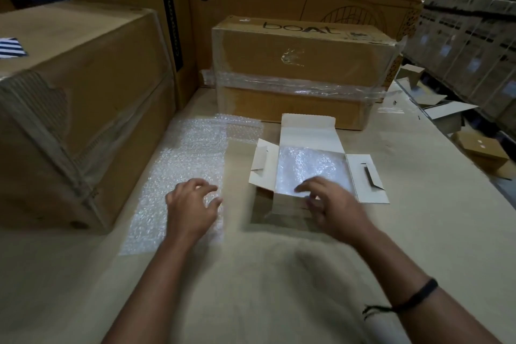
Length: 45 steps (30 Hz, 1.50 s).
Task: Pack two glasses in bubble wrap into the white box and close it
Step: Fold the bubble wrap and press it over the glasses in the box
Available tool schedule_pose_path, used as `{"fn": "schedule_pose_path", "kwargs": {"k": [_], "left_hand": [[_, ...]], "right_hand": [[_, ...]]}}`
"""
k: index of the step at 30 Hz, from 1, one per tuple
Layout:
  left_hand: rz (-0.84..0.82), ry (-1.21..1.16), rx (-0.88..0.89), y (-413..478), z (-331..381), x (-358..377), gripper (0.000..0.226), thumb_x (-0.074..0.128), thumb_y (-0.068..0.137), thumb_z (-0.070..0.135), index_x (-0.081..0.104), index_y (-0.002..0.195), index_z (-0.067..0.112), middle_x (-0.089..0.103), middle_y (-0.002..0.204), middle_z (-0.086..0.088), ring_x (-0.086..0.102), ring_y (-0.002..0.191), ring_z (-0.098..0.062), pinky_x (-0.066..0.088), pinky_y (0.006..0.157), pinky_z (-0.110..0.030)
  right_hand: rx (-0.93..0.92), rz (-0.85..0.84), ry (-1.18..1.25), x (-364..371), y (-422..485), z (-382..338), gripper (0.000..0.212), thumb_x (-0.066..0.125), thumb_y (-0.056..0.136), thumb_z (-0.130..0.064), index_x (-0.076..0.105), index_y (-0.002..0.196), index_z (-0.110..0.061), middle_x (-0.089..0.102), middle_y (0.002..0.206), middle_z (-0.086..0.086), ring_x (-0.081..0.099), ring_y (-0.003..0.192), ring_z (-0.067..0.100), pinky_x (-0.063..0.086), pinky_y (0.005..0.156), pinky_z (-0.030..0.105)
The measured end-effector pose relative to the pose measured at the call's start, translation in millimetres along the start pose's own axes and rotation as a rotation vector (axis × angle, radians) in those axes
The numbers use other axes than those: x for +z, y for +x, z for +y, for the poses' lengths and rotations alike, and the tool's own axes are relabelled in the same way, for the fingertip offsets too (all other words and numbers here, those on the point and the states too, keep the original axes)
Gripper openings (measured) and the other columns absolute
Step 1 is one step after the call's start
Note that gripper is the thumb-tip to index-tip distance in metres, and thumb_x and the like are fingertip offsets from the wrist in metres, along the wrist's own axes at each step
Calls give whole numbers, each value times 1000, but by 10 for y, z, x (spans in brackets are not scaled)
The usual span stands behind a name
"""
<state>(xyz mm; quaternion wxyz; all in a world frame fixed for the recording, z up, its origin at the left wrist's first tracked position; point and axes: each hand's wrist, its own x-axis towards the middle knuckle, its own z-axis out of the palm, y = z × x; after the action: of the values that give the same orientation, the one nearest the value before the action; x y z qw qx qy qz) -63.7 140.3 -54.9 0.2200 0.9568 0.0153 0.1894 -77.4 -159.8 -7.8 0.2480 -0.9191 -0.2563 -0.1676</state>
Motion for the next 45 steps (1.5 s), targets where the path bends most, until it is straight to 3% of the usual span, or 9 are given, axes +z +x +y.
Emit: {"fn": "schedule_pose_path", "kwargs": {"k": [5,10,17,21,24,27,34,42,45], "left_hand": [[-364,205,-128,-310,-386,-193,44,64,78,60,63,118,41,48,132,12,35,126,-16,20,99,-37],[-269,163,-111,-350,-388,-182,19,62,85,48,72,97,38,63,109,13,52,108,-16,33,85,-33],[-309,-292,-159,-521,-11,-160,12,71,85,35,77,83,25,72,82,14,64,79,-4,48,73,-23],[-474,-428,-128,-674,140,-77,10,74,81,40,76,75,32,71,75,19,64,71,6,51,70,-24],[-594,-527,-126,-681,136,-93,6,75,78,40,77,81,35,72,78,18,67,70,-2,55,67,-30],[-398,-525,-101,-553,48,-106,8,72,85,29,75,91,33,71,90,17,65,84,-7,52,76,-31],[-132,102,-219,67,-296,190,45,56,93,37,51,137,29,43,147,3,32,133,-23,22,103,-43],[-77,345,-192,94,-272,230,16,59,88,38,72,89,30,65,101,6,51,101,-21,24,87,-40],[-9,242,-191,-196,-112,91,14,61,87,37,71,85,28,66,97,7,54,97,-21,25,87,-39]], "right_hand": [[65,-124,43,763,-381,-218,27,58,80,-20,66,106,-26,65,109,-6,61,93,18,42,71,21],[172,-88,0,1037,-492,-206,19,60,81,-23,67,98,-24,62,98,-7,56,91,21,45,77,33],[451,-94,384,843,-336,-392,8,61,93,-27,68,90,-29,62,71,-14,55,67,-2,42,67,15],[529,-216,656,835,-220,-580,32,60,93,-42,60,67,-23,56,55,-10,51,48,8,46,50,30],[560,-305,694,835,-183,-577,17,74,85,-25,66,79,-11,56,56,-7,53,46,9,43,47,26],[630,-340,705,804,-185,-551,12,65,86,-1,66,97,3,61,66,-1,58,51,5,48,53,23],[720,-481,816,554,-296,-427,28,51,92,-1,74,86,-15,52,62,5,45,53,13,33,50,25],[924,-88,1075,459,-478,-280,18,51,100,-11,58,85,-2,60,76,17,58,68,28,54,65,40],[952,24,1105,383,-497,-205,16,48,99,-3,55,85,-1,57,63,16,55,49,23,51,46,30]]}}
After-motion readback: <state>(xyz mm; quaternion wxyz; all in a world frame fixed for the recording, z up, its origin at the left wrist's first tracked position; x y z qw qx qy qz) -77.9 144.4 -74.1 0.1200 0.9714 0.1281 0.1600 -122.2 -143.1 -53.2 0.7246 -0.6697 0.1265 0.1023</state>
